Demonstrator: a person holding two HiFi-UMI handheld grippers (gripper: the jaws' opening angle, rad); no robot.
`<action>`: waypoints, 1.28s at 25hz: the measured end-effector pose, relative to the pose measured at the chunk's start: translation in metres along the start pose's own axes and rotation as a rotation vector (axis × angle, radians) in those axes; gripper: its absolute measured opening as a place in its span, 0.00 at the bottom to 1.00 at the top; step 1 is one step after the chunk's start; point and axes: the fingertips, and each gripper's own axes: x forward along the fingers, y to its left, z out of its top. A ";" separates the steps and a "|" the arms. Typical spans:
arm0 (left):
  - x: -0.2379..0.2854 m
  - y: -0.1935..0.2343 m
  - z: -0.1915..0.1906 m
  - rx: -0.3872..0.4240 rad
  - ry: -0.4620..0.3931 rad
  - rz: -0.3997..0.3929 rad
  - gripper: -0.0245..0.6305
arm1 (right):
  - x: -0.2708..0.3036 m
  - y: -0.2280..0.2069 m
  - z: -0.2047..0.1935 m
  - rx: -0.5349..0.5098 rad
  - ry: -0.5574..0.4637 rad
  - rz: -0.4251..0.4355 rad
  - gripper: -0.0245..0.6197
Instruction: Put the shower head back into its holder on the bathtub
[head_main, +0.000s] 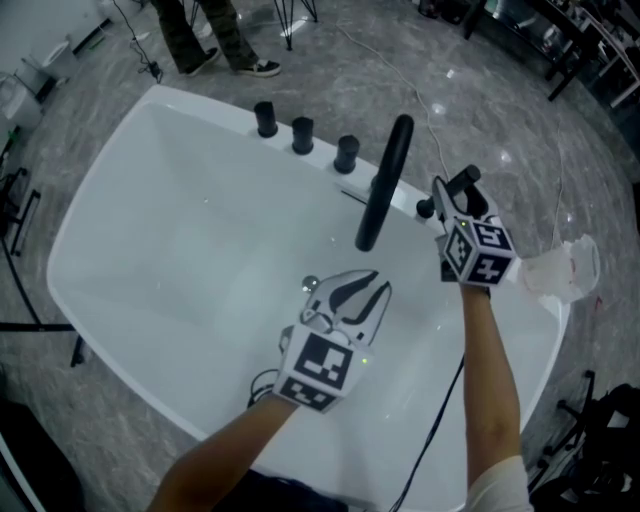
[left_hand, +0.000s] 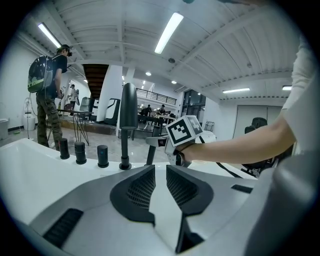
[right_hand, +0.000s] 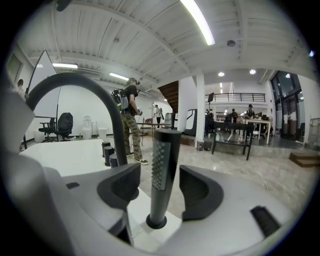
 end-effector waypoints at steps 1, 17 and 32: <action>-0.001 -0.002 0.002 0.001 -0.002 0.001 0.16 | -0.003 -0.001 0.001 0.002 -0.002 -0.007 0.41; -0.066 -0.048 0.048 0.049 -0.063 0.069 0.16 | -0.143 0.048 0.060 0.034 -0.116 0.008 0.39; -0.144 -0.147 0.085 0.057 -0.113 0.052 0.16 | -0.320 0.109 0.109 0.064 -0.191 0.039 0.25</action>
